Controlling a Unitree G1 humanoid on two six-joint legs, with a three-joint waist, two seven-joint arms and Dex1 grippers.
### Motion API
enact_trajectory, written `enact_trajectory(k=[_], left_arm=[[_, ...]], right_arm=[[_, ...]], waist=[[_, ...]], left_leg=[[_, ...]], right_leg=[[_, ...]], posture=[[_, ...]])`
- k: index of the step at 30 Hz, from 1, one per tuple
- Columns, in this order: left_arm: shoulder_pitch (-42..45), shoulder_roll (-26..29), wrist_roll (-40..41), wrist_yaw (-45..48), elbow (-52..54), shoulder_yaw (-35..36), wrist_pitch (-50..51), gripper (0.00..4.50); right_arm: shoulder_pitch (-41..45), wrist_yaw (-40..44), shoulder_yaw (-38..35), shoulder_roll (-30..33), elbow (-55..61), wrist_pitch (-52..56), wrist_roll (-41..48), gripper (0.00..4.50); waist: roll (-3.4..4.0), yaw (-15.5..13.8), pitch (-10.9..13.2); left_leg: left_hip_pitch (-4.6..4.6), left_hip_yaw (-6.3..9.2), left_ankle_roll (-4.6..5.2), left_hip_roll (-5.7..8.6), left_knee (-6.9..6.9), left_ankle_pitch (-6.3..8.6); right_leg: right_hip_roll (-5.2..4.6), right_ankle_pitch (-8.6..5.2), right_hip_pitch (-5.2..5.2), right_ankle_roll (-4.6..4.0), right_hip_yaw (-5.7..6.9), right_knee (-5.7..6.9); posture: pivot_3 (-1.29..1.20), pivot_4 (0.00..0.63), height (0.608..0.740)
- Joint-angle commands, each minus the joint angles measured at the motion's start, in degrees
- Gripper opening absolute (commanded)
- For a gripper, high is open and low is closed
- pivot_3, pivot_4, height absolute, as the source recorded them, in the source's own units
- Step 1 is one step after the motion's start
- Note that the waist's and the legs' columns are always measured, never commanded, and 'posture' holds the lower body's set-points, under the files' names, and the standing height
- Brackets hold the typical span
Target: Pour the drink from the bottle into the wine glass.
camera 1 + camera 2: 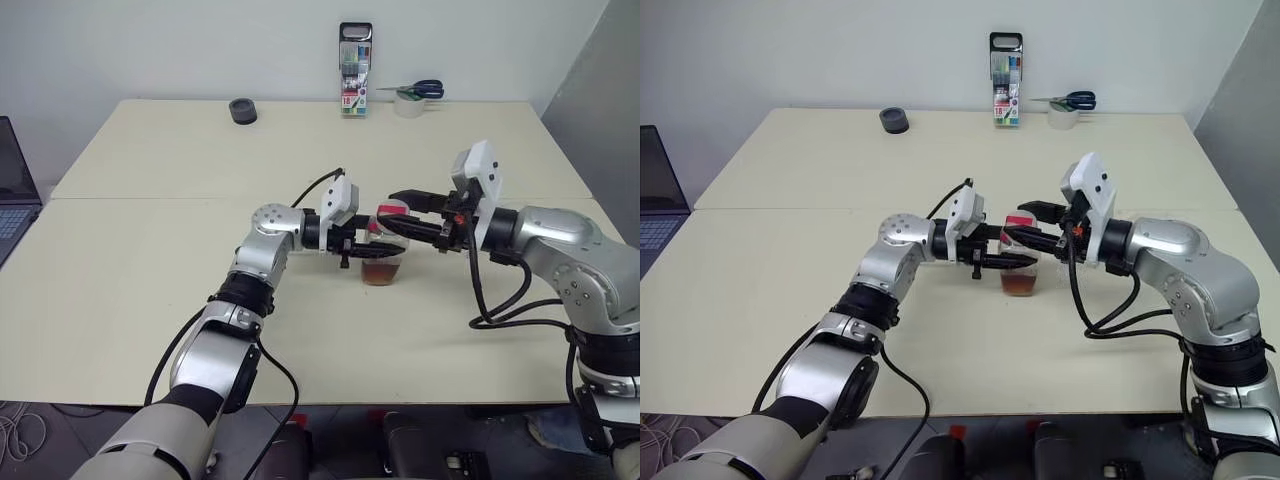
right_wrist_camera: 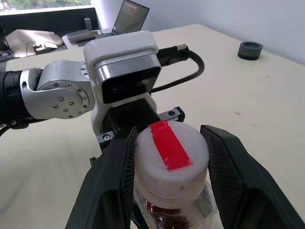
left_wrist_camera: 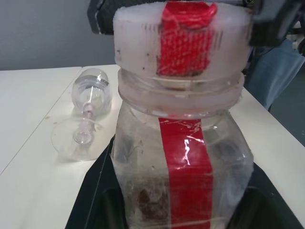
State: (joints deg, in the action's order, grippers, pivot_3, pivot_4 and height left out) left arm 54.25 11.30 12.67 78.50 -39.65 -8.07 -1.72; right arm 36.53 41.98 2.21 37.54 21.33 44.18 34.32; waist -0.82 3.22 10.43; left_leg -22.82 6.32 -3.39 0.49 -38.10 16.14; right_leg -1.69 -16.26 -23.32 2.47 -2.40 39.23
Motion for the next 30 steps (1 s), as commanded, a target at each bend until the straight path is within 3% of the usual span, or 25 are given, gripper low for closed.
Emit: enact_trajectory(k=[1,7,17,22,26,30], left_arm=[[0.43,-0.17,0.95,0.18,3.20,0.38,-0.51,1.73],[-0.49,0.15,1.09,-0.06,4.30,0.31,0.31,1.73],[-2.24,1.33,1.44,-1.94,6.15,1.17,2.26,1.72],[-2.19,3.40,1.87,-5.05,6.22,3.31,3.26,1.72],[-1.38,5.64,1.94,-8.36,4.73,5.93,3.28,1.72],[-1.14,9.20,2.05,-12.47,3.09,9.35,3.51,1.72]], right_arm=[[-0.22,0.50,0.79,1.96,2.55,-6.81,-5.93,1.79],[-1.85,0.77,0.03,2.43,3.73,-12.93,-10.09,1.74],[-5.45,-12.97,-18.23,-5.06,10.15,3.11,12.14,1.73],[-18.15,-14.31,-16.61,-1.69,13.73,2.67,6.48,1.72],[-26.88,-20.06,-11.82,-4.60,11.75,-0.16,-1.57,1.72],[-31.53,-26.03,-6.90,-11.38,5.26,-5.04,-9.41,1.72]], waist=[[0.00,0.00,0.00],[0.00,0.00,0.00],[0.00,-0.15,0.00],[0.00,-0.31,0.00],[0.00,-0.29,-0.01],[-0.01,0.13,-0.01]], left_leg=[[0.00,0.00,0.00,0.00,0.00,0.00],[0.00,-0.01,-0.01,0.00,0.00,0.00],[0.00,0.01,-0.15,-0.03,0.01,-0.08],[-0.01,0.00,0.02,0.01,0.01,0.01],[0.06,-0.03,0.03,0.01,-0.01,0.01],[0.16,-0.05,0.02,-0.06,0.01,0.01]], right_leg=[[0.00,0.00,0.00,0.00,0.00,0.00],[0.00,0.00,0.00,0.00,-0.01,-0.01],[0.00,0.00,0.00,0.00,-0.01,0.03],[0.00,0.00,0.01,0.00,-0.03,0.05],[0.01,0.00,0.01,0.01,-0.06,0.18],[0.10,0.00,0.01,0.01,-0.10,0.26]], posture=[[0.00,0.150,0.740],[0.00,0.150,0.740],[0.00,0.150,0.740],[0.00,0.150,0.740],[0.00,0.150,0.740],[0.00,0.150,0.740]])
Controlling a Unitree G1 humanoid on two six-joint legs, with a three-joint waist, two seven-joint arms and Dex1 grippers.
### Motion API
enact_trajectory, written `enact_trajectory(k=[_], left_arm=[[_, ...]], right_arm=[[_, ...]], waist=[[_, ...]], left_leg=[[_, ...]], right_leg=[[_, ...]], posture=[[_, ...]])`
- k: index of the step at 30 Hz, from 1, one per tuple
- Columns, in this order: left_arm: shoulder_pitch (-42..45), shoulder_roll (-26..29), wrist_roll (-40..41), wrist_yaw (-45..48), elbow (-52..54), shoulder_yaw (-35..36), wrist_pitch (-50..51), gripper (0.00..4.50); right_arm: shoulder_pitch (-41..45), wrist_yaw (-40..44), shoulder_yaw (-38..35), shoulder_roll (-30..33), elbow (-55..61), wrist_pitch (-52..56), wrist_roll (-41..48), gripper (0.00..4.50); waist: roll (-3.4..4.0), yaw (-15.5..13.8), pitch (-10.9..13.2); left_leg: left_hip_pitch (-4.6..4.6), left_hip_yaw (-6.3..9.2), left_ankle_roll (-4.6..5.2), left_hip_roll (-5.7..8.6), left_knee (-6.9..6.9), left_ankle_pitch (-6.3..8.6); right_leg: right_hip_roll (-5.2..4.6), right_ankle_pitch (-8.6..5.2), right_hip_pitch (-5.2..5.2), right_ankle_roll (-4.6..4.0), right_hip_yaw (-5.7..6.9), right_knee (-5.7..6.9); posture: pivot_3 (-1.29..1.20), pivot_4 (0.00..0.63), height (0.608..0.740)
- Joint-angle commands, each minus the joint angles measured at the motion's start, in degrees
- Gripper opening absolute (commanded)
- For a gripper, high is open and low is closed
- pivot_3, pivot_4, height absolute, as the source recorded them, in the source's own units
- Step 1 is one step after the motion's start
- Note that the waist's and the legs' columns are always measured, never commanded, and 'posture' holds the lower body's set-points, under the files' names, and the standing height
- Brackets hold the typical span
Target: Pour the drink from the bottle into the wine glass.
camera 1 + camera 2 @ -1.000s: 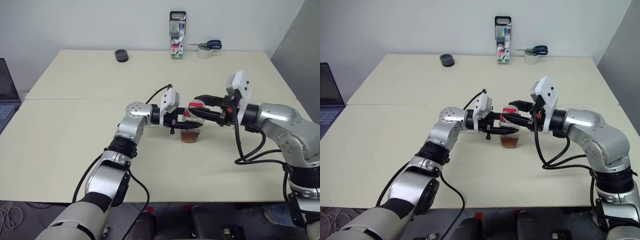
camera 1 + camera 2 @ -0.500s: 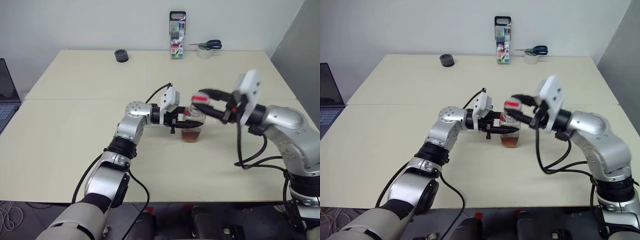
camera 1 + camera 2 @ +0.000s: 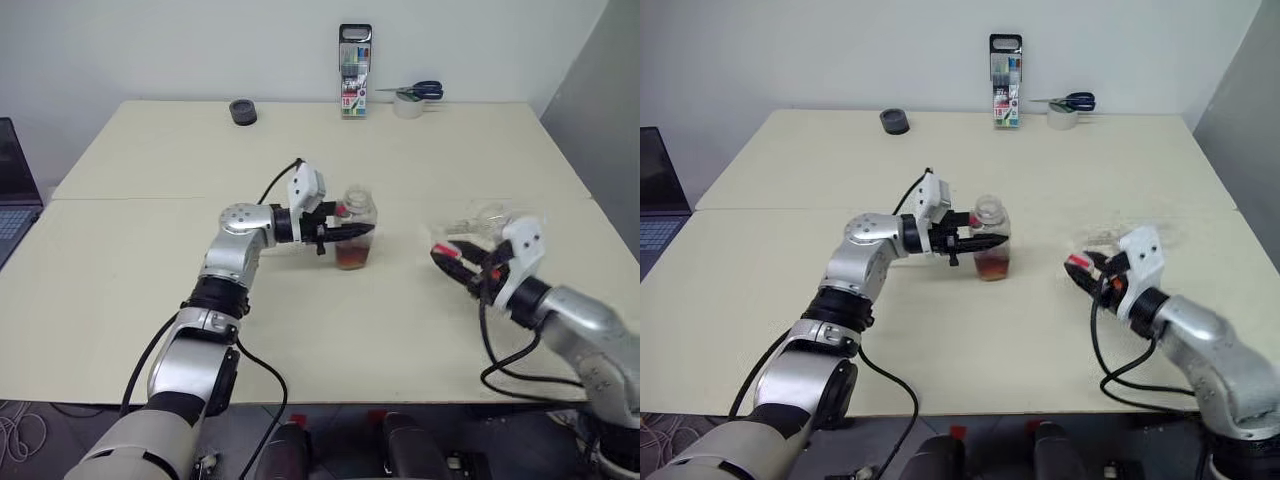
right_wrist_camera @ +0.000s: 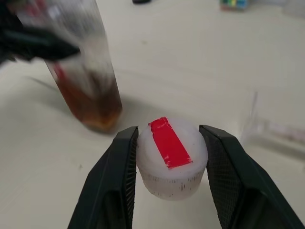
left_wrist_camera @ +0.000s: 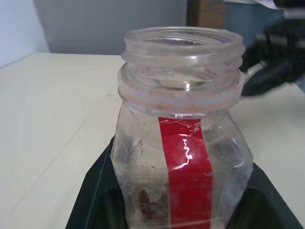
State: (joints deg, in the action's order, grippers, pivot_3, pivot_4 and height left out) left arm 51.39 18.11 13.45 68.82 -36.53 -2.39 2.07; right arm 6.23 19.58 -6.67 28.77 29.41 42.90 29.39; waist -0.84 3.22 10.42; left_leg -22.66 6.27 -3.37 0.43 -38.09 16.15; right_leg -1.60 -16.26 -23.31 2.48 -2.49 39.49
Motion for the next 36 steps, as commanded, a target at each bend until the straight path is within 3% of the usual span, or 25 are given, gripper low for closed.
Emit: enact_trajectory(k=[1,2,10,15,19,24,31,36], left_arm=[[1.58,3.59,1.28,-3.95,-0.37,4.67,-0.17,1.72],[1.43,4.47,1.34,-4.77,-0.59,5.38,-0.03,1.72],[-1.84,11.65,0.81,-10.09,-0.12,9.74,0.47,1.72],[-3.14,13.45,0.88,-13.73,0.34,11.26,0.76,1.72],[-3.51,14.21,-0.18,-19.67,-1.45,12.68,-0.38,1.72],[-2.90,15.17,-1.68,-28.99,-6.69,14.71,-1.38,1.72],[-2.98,15.56,-0.93,-34.11,-10.44,16.55,-1.24,1.72],[-3.23,15.06,-0.37,-34.88,-11.57,16.94,-1.13,1.72]], right_arm=[[-1.47,-4.49,2.30,-3.78,-4.67,-5.04,-6.04,1.72],[-1.50,-4.60,2.36,-4.31,-5.86,-5.90,-6.99,1.72],[-2.15,0.10,2.40,-2.03,-11.09,-5.72,-8.70,4.45],[-2.13,3.62,2.89,1.89,-11.61,-3.28,-8.97,4.50],[-0.93,6.65,3.12,6.97,-10.64,-7.78,-12.40,4.50],[3.47,15.60,3.38,10.37,-2.56,-6.25,-5.65,4.50],[17.87,15.29,10.07,3.99,-1.20,1.48,-1.01,4.50],[22.11,14.39,13.81,0.93,-3.05,2.54,-2.43,4.50]], waist=[[0.00,0.21,0.00],[0.01,0.25,0.00],[0.01,0.04,-0.01],[-0.02,-0.50,-0.02],[-0.03,-0.62,-0.02],[-0.03,-0.07,-0.02],[-0.07,0.22,-0.03],[-0.10,0.10,-0.05]], left_leg=[[0.02,-0.03,0.00,-0.01,0.01,0.00],[0.05,-0.04,-0.01,-0.01,0.01,0.00],[0.06,-0.01,-0.02,0.01,0.01,-0.01],[0.05,0.04,-0.01,0.02,-0.02,0.00],[0.04,0.04,0.00,0.05,-0.03,0.00],[0.09,0.04,0.00,-0.03,0.01,0.00],[0.11,0.06,-0.01,-0.07,0.00,0.00],[0.10,0.06,-0.04,-0.01,0.00,-0.02]], right_leg=[[0.02,0.00,-0.02,0.00,-0.03,0.03],[0.02,0.00,-0.02,0.00,-0.04,0.06],[-0.01,0.00,0.01,0.00,-0.02,0.04],[-0.01,0.00,0.05,0.00,0.02,0.01],[-0.04,0.00,0.05,0.00,0.03,0.01],[0.01,0.00,0.04,0.00,0.04,0.03],[0.05,0.00,0.04,-0.01,0.07,0.08],[-0.04,0.00,0.02,-0.01,0.08,0.07]], posture=[[0.00,0.150,0.740],[0.00,0.150,0.740],[0.00,0.150,0.740],[0.00,0.150,0.740],[0.00,0.150,0.740],[0.00,0.150,0.740],[0.00,0.150,0.740],[0.00,0.150,0.740]])
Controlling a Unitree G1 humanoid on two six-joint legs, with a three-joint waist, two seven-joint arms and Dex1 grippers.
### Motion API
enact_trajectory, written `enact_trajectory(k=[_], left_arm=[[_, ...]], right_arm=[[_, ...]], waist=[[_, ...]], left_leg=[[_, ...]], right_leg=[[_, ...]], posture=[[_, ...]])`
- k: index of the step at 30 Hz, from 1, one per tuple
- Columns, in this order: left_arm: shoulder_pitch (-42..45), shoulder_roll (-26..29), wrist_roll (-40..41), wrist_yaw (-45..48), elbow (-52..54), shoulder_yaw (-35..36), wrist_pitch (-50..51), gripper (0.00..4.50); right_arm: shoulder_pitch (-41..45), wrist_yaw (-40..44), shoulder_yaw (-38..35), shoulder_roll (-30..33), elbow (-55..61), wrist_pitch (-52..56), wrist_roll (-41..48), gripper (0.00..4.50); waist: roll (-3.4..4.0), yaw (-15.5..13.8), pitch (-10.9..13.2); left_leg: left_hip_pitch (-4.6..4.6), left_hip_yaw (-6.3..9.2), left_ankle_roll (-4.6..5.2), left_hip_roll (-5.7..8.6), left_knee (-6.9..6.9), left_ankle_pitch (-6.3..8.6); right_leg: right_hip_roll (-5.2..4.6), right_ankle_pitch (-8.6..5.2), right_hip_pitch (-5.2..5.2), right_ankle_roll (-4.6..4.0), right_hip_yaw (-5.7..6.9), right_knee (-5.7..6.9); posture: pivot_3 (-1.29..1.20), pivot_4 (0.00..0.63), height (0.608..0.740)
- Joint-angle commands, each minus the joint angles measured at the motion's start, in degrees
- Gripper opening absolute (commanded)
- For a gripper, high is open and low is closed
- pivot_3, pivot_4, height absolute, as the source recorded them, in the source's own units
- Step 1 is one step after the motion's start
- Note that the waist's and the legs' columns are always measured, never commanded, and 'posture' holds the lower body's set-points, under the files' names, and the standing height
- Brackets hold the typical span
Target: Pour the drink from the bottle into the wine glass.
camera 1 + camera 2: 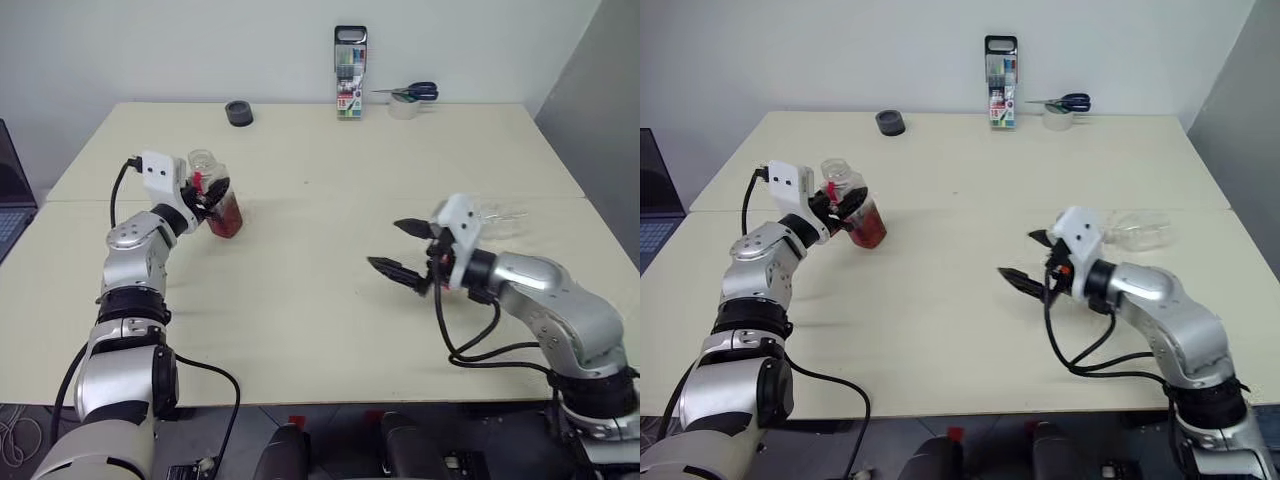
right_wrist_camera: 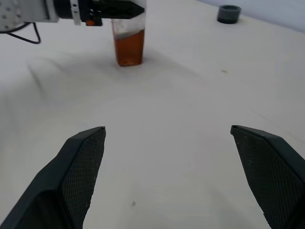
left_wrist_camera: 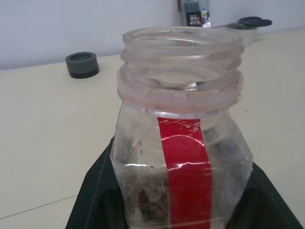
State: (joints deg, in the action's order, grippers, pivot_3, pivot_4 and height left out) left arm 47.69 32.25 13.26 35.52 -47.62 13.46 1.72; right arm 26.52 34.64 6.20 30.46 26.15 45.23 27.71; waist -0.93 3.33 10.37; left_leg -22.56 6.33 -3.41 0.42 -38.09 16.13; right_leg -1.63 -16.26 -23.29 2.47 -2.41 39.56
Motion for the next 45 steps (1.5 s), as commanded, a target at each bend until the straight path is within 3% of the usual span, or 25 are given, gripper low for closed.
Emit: enact_trajectory(k=[1,9,18,27,38,45], left_arm=[[0.39,0.86,-0.42,-1.98,-0.84,1.02,-1.02,1.72],[0.93,0.36,-1.70,-2.97,-3.99,-0.07,-2.70,1.72],[1.85,-0.01,-2.08,-2.32,-6.11,-0.21,-3.92,4.47],[-0.06,-1.46,-3.44,-2.83,-6.61,-0.61,-6.65,4.47],[-8.71,-2.72,-2.49,-5.58,-1.95,0.80,-9.13,4.47],[-16.53,-2.21,-0.95,-5.33,8.33,1.92,-5.95,4.47]], right_arm=[[2.39,-0.79,1.40,-1.16,-0.14,0.23,-1.01,4.50],[5.42,-1.13,4.20,-4.17,-2.25,-0.53,-3.01,4.50],[5.20,-2.02,4.12,-5.67,-2.42,-1.62,-5.05,4.50],[4.06,-3.32,4.20,-6.77,-3.19,-3.13,-7.39,4.50],[-4.52,-5.51,2.78,-6.37,1.12,-5.49,-9.29,4.50],[-9.51,-6.15,1.42,-5.38,5.79,-3.48,-7.65,4.50]], waist=[[0.00,0.01,0.00],[-0.01,0.10,-0.04],[-0.02,0.06,-0.03],[-0.02,0.02,-0.04],[-0.04,-0.02,-0.05],[-0.05,-0.03,-0.06]], left_leg=[[0.00,-0.02,0.00,0.01,0.00,0.00],[0.15,-0.08,0.02,0.00,0.00,0.01],[0.06,-0.05,0.02,0.01,0.00,0.01],[0.02,-0.06,0.01,0.03,0.00,0.01],[0.00,-0.08,0.02,0.02,0.01,0.01],[0.01,-0.06,0.02,0.01,0.02,0.01]], right_leg=[[-0.01,0.00,0.00,0.00,-0.01,-0.01],[-0.02,0.00,-0.02,0.00,-0.02,0.23],[-0.02,0.00,-0.10,0.00,0.00,0.27],[-0.04,0.00,-0.15,0.00,0.00,0.26],[-0.06,0.00,-0.20,0.00,-0.02,0.28],[-0.06,0.00,-0.19,0.00,-0.03,0.29]], posture=[[0.00,0.150,0.740],[0.00,0.150,0.740],[0.00,0.150,0.740],[0.00,0.150,0.740],[0.00,0.150,0.740],[0.00,0.150,0.740]])
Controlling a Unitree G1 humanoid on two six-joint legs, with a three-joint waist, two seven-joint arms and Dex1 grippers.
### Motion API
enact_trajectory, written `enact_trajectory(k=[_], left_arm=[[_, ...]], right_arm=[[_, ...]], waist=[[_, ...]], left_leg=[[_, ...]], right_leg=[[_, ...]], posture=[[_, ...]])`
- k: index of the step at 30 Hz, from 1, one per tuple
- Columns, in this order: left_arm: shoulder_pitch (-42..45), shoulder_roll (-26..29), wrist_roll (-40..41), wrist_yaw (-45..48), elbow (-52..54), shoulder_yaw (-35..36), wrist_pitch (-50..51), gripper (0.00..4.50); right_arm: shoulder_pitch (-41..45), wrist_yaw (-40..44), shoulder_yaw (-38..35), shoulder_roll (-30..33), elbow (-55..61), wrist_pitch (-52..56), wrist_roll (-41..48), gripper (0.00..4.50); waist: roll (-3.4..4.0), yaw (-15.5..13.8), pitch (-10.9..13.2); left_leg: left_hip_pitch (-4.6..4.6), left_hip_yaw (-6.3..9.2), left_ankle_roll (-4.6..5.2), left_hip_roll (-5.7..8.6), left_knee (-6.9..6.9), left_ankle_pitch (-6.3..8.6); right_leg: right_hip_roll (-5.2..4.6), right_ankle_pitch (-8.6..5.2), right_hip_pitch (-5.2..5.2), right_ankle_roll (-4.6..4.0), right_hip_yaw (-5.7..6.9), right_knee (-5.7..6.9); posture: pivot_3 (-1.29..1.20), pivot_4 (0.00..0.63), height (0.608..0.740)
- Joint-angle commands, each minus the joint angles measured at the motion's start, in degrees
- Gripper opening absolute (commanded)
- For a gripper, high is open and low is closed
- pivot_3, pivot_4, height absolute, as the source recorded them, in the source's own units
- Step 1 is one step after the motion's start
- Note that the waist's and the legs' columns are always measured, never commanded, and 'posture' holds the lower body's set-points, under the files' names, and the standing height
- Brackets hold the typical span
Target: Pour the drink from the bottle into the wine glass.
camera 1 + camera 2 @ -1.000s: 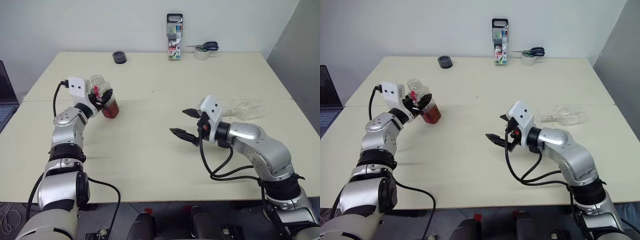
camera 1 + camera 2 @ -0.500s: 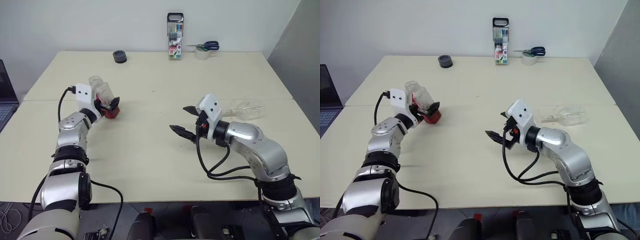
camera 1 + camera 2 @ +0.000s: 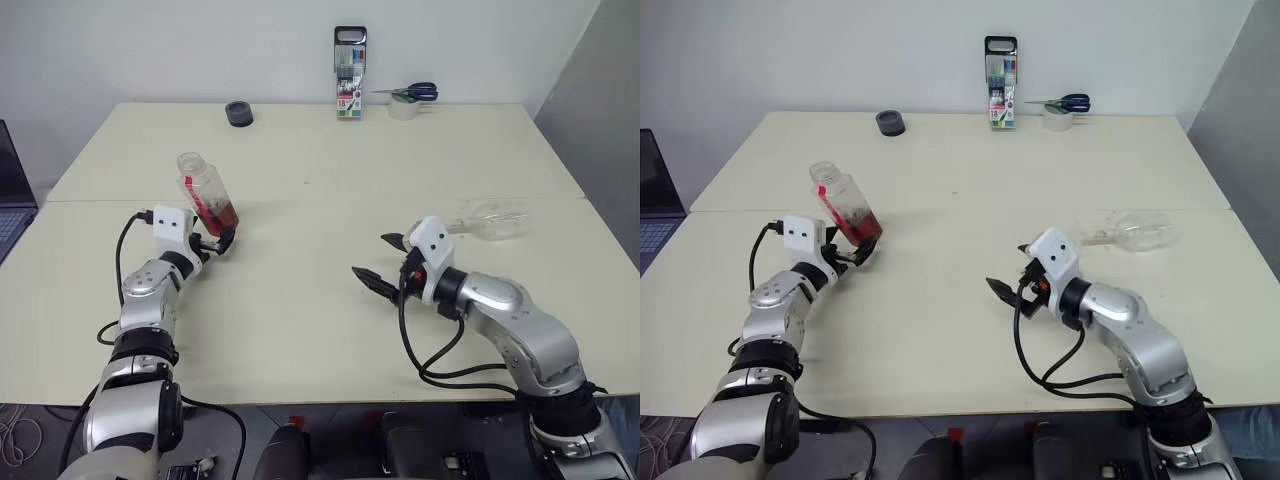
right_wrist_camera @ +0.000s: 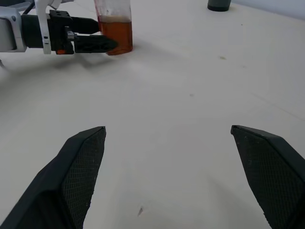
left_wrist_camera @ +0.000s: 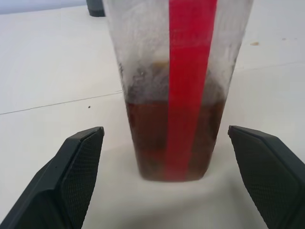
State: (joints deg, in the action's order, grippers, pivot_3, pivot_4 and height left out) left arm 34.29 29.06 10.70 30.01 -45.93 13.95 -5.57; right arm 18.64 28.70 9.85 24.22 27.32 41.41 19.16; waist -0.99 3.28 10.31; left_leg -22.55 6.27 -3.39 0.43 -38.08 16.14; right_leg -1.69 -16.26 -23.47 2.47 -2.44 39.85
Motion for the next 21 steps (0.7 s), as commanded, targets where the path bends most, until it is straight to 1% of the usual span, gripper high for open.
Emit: enact_trajectory(k=[1,3,5,6,7,9,11,13,17,21], left_arm=[[-5.69,1.11,2.18,0.34,10.31,1.69,2.52,4.47],[-12.01,0.96,3.86,0.86,19.93,2.04,5.72,4.47],[-18.36,1.14,4.51,2.66,29.34,0.88,7.32,4.47],[-20.90,1.24,4.63,3.17,33.14,0.32,8.13,4.47],[-22.76,1.15,5.00,3.45,36.19,0.03,9.09,4.47],[-25.10,1.13,5.71,5.66,41.75,-1.93,10.51,4.47],[-24.78,1.24,6.45,9.46,45.53,-5.09,11.52,4.47],[-22.76,1.36,7.32,12.59,47.09,-7.30,12.87,4.47],[-18.28,2.29,9.14,18.61,48.11,-10.81,15.94,4.47],[-11.38,3.71,11.20,26.90,46.99,-14.24,19.32,4.47]], right_arm=[[-2.96,-0.65,-2.84,1.13,5.92,0.91,1.13,4.50],[-5.79,-2.34,-5.26,0.25,8.80,4.36,3.33,4.50],[-8.30,-5.04,-8.35,-2.24,11.33,8.77,6.50,4.50],[-9.35,-7.19,-9.66,-4.00,12.29,9.31,6.81,4.50],[-10.07,-9.09,-10.74,-5.30,13.06,9.99,6.88,4.50],[-10.53,-12.52,-15.97,-9.99,13.25,14.56,11.78,4.50],[-8.81,-17.52,-22.46,-15.51,11.37,17.63,15.91,4.50],[-6.05,-20.98,-28.48,-19.08,8.36,20.51,20.66,4.50],[-1.48,-26.91,-36.77,-21.81,2.89,22.98,26.36,4.50],[3.86,-35.41,-44.36,-24.79,-2.12,22.63,33.12,4.50]], waist=[[0.00,0.03,-0.01],[0.00,0.09,-0.01],[-0.02,0.13,-0.02],[-0.02,-0.01,-0.02],[-0.02,-0.16,-0.02],[-0.02,-0.51,-0.02],[-0.03,-1.36,-0.04],[-0.04,-1.71,-0.05],[-0.03,-1.48,-0.05],[0.00,-1.11,-0.04]], left_leg=[[0.00,-0.01,0.00,0.00,0.01,0.00],[0.03,0.02,0.00,-0.03,0.03,0.00],[0.03,0.09,-0.01,-0.09,0.09,0.00],[0.04,0.11,-0.01,-0.13,0.10,0.00],[0.04,0.12,-0.01,-0.12,0.10,0.00],[0.06,0.08,-0.02,-0.11,0.07,-0.01],[0.12,0.06,-0.03,-0.07,0.06,-0.01],[0.19,0.03,-0.03,0.01,0.05,-0.01],[0.19,-0.02,-0.02,-0.02,0.07,-0.01],[0.19,-0.05,-0.02,-0.08,0.17,-0.01]], right_leg=[[0.00,0.00,0.00,0.00,-0.02,0.00],[-0.02,0.00,0.00,0.00,-0.05,0.00],[-0.04,0.00,-0.01,0.00,-0.11,-0.03],[-0.05,0.00,-0.01,0.00,-0.12,-0.03],[-0.08,0.00,0.00,-0.01,-0.10,-0.02],[-0.07,0.00,0.06,-0.01,-0.08,-0.02],[-0.04,-0.01,0.23,0.00,-0.01,-0.14],[-0.02,-0.01,0.32,0.00,-0.02,-0.17],[0.06,0.00,0.30,0.00,-0.03,-0.18],[0.14,-0.01,0.22,-0.03,-0.07,-0.13]], posture=[[0.00,0.150,0.740],[0.00,0.150,0.740],[0.00,0.150,0.740],[0.00,0.150,0.740],[0.00,0.150,0.740],[0.00,0.150,0.740],[0.00,0.150,0.740],[0.00,0.150,0.740],[0.00,0.150,0.740],[0.00,0.150,0.740]])
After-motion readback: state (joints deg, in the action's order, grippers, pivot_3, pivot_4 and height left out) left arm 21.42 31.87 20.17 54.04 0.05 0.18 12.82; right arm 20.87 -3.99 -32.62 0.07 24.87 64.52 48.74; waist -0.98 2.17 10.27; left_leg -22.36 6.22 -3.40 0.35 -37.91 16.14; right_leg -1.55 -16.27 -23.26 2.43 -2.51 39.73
